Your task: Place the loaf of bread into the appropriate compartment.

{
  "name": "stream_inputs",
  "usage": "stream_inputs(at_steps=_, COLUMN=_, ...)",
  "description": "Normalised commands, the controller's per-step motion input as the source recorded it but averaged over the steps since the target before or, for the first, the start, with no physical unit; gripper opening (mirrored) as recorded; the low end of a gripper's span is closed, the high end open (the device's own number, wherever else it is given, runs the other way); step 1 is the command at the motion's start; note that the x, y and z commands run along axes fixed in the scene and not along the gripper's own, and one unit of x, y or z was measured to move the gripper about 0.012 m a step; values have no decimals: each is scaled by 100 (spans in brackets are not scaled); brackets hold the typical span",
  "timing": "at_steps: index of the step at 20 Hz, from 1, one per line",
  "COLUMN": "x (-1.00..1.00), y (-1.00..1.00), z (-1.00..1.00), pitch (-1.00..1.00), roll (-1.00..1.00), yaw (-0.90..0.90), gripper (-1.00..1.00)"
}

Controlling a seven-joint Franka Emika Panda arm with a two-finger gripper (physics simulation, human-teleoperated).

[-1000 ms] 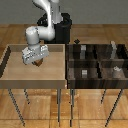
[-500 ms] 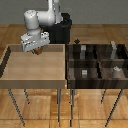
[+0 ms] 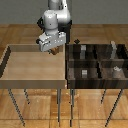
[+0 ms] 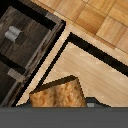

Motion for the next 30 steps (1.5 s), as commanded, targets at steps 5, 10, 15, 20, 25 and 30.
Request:
stream_inputs(at_steps=5, x=0, y=100, z=0, pitch=0, roll=0, yaw=0, gripper=-100)
stream_inputs(at_steps=10, x=0, y=100, z=0, pitch=0, roll=0, yaw=0, gripper=-100)
stream_inputs(at_steps=15, x=0, y=100, z=0, pitch=0, roll=0, yaw=0, gripper=-100)
stream_inputs(at_steps=20, x=30, y=20, z=0, pitch=0, roll=0, yaw=0, gripper=100)
stream_inputs(at_steps=25, x=0, y=0, z=0, pitch=0, roll=0, yaw=0, gripper=100)
stream_inputs(at_steps=30, x=0, y=0, z=0, pitch=0, roll=0, yaw=0, gripper=100)
